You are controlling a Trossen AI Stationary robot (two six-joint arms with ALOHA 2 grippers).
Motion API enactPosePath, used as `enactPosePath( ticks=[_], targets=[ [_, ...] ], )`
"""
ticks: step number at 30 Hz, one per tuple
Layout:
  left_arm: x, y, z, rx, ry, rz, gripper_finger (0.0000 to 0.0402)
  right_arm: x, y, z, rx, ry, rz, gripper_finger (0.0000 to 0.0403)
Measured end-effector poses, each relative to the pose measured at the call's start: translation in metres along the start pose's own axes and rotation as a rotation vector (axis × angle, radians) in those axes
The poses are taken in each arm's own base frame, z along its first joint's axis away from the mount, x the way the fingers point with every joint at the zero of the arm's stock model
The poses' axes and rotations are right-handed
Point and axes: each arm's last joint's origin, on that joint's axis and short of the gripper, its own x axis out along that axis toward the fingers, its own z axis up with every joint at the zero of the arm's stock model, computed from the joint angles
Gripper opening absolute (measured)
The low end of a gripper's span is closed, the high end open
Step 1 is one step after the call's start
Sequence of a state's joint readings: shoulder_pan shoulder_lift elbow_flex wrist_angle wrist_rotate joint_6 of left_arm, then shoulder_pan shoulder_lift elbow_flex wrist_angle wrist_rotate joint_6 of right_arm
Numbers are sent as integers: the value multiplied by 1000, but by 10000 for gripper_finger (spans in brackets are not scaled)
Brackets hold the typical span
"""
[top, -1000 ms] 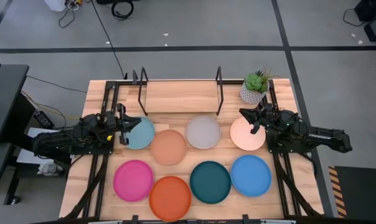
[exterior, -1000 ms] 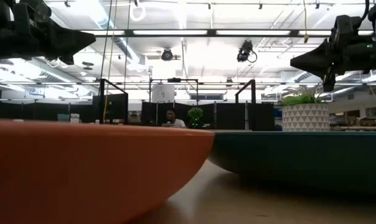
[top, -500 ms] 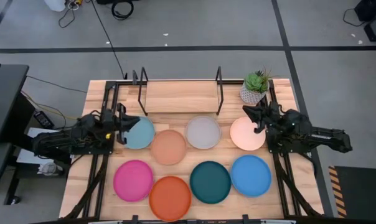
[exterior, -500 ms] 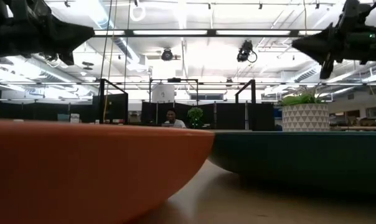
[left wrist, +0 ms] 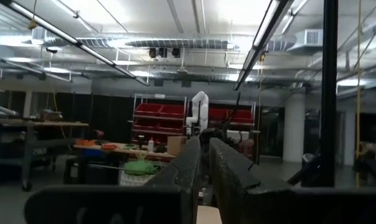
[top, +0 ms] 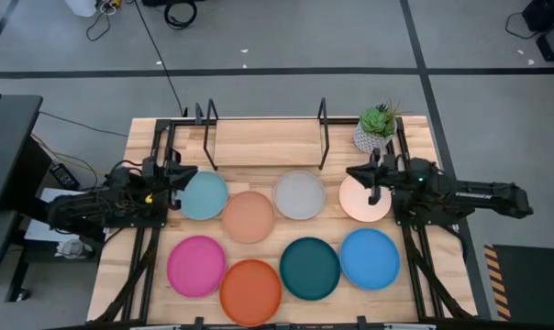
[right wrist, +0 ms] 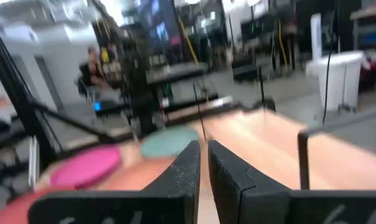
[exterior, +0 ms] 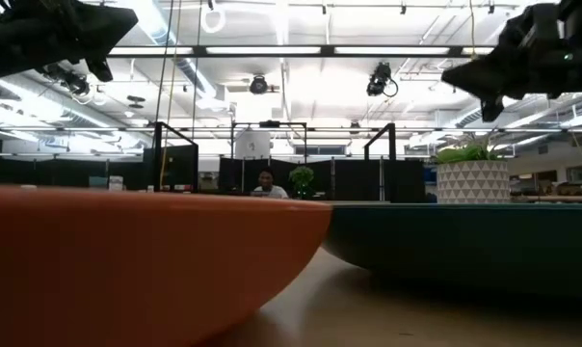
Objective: Place and stack plates onto a shelf
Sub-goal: Put the gray plate on the shelf
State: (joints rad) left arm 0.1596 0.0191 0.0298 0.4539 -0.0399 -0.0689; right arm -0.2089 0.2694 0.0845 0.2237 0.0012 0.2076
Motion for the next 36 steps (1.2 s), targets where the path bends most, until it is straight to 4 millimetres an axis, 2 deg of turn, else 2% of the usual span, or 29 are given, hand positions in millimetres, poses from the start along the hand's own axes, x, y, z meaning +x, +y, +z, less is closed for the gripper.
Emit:
enactPosePath(
  ticks=[6,13,18,23,30,36],
  targets=[
    [8,-1,5,4,47,3,43,22,5,-11,-72,216,20,38],
    [14,0,-3,-12,123,37,43,57,31,-19,-231,466,97,47],
    [17,1,-7,-19,144,41,43,84,52,-24,-378,671,72,82],
    [18,1,-8,4,155,41,49,111,70,-24,-473,835,87,136],
    [18,1,-11,17,188,43,111,136,88,-31,-547,1030,109,199],
    [25,2,3,28,256,110,171,150,97,-48,-641,1162,144,200]
  ],
)
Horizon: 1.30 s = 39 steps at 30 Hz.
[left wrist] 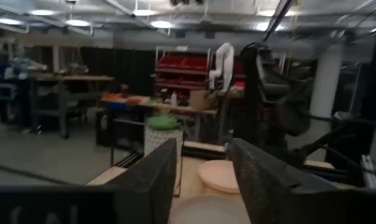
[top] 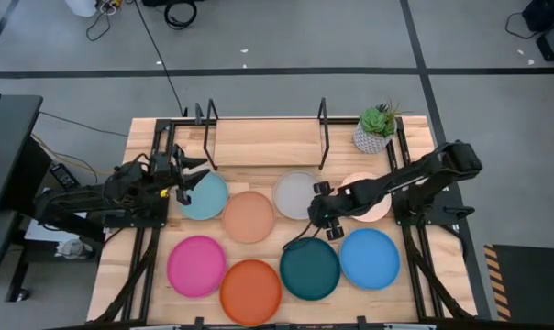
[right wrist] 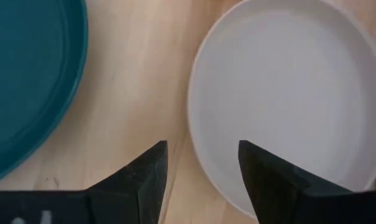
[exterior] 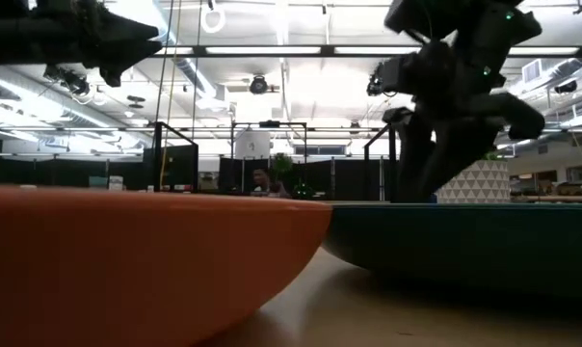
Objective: Place and stack plates onto a shelf
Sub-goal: Put the gray plate on the shelf
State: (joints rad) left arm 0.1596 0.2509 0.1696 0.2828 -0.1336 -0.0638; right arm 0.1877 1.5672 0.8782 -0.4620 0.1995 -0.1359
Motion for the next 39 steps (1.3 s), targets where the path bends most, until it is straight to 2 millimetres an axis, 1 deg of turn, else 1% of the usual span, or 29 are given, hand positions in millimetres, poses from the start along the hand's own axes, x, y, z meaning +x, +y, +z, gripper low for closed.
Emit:
enactPosePath(
  ticks=[3,6,13,18,20,22,26,28,31,35,39],
  targets=[
    [4,-1,6,2,94,8,183,10,1,5,-44,64,-7,190],
    [11,-2,10,-13,161,16,184,17,-1,10,-73,109,-3,176],
    [29,-4,6,-15,278,29,175,35,-8,11,-94,226,30,137],
    [36,-5,4,-11,318,26,174,43,-11,10,-102,252,52,98],
    [37,-6,4,-13,328,9,174,43,-12,9,-95,254,66,78],
    [37,-8,4,-18,333,-46,174,42,-13,9,-96,248,85,56],
    [36,-14,4,20,340,-253,173,39,-14,10,-123,231,112,18],
    [36,-17,4,39,334,-308,173,38,-14,10,-133,231,117,14],
    [35,-19,4,43,334,-309,173,33,-16,15,-141,237,123,17],
    [36,-19,4,48,333,-283,173,23,-20,31,-188,204,125,24],
    [36,-18,4,28,335,-246,173,8,-25,46,-234,198,144,17]
  ],
)
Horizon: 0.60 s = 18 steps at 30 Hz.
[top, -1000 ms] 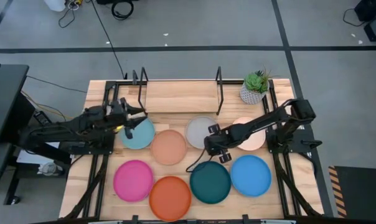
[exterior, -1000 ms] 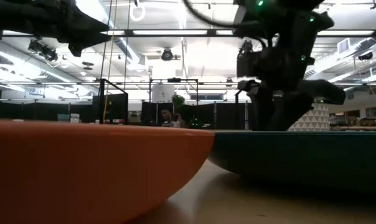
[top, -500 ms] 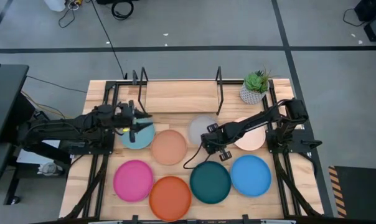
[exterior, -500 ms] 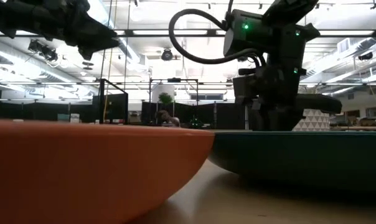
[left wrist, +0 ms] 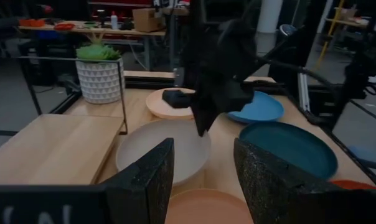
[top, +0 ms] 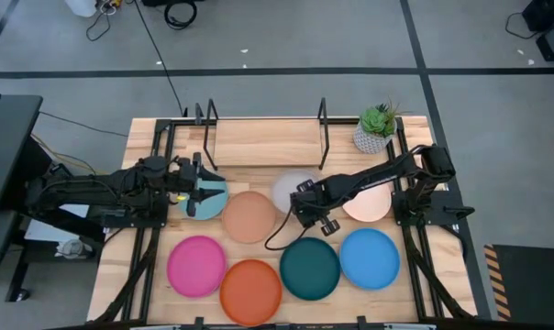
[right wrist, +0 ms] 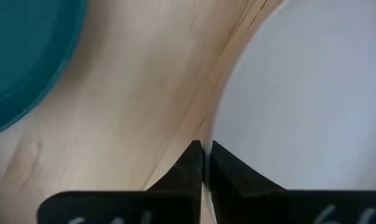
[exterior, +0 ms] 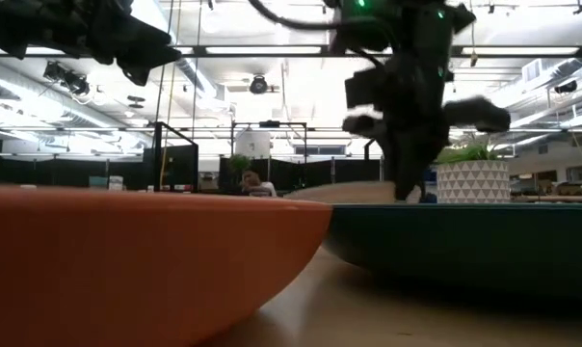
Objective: Place and stack plates onto a shelf
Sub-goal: Put the gray plate on the shelf
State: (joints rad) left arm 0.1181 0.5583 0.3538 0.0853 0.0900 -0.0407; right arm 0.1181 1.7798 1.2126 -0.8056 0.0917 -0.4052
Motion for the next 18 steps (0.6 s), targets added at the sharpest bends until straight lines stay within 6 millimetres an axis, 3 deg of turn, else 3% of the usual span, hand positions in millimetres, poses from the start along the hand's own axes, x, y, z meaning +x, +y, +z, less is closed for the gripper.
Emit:
enactPosePath(
  ticks=[8,18],
  targets=[
    [0,0,0,-27,1,0,173,-28,-18,14,-73,-39,-63,20],
    [0,0,-1,-28,12,1,173,-24,-107,-27,180,-86,-195,21]
  ],
)
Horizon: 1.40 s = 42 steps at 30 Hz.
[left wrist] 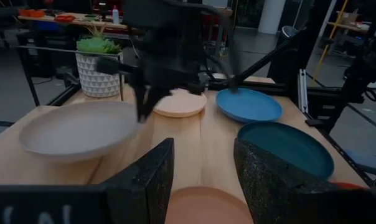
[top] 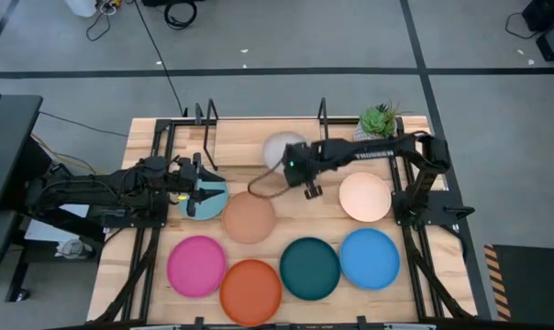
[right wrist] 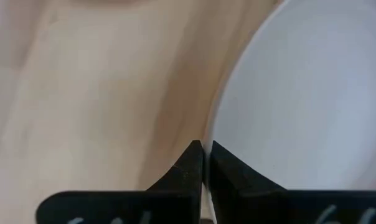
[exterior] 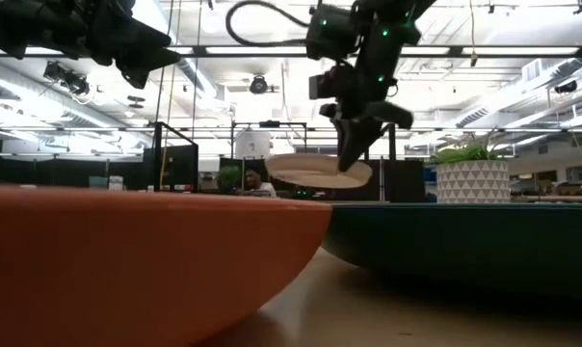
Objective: Place and stack plates onto a shelf
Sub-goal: Put the gray plate on the shelf, then stack the light orange plate on top of the gray plate on the shelf
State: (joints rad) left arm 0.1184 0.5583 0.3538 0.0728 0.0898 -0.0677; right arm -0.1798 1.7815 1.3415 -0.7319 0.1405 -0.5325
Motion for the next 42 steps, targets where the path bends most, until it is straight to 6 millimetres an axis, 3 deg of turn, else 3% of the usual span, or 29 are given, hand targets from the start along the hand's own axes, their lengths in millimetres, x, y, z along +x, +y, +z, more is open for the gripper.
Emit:
enactPosePath(
  ticks=[6,12,18,25,31,37,42],
  targets=[
    [1,0,0,0,5,1,173,20,-33,-18,88,33,-50,21],
    [4,1,-3,-2,27,29,173,40,-40,-28,106,115,-39,29],
    [7,2,-5,-3,46,30,173,39,-36,-25,94,107,-39,62],
    [6,2,-3,0,33,29,173,15,-27,-13,81,58,-108,111],
    [6,2,-4,5,38,29,173,4,10,14,-41,-89,30,145],
    [6,3,-4,-29,33,81,173,23,62,48,-253,-213,116,146],
    [4,3,5,-54,38,89,173,36,98,64,-398,-283,180,145]
  ],
)
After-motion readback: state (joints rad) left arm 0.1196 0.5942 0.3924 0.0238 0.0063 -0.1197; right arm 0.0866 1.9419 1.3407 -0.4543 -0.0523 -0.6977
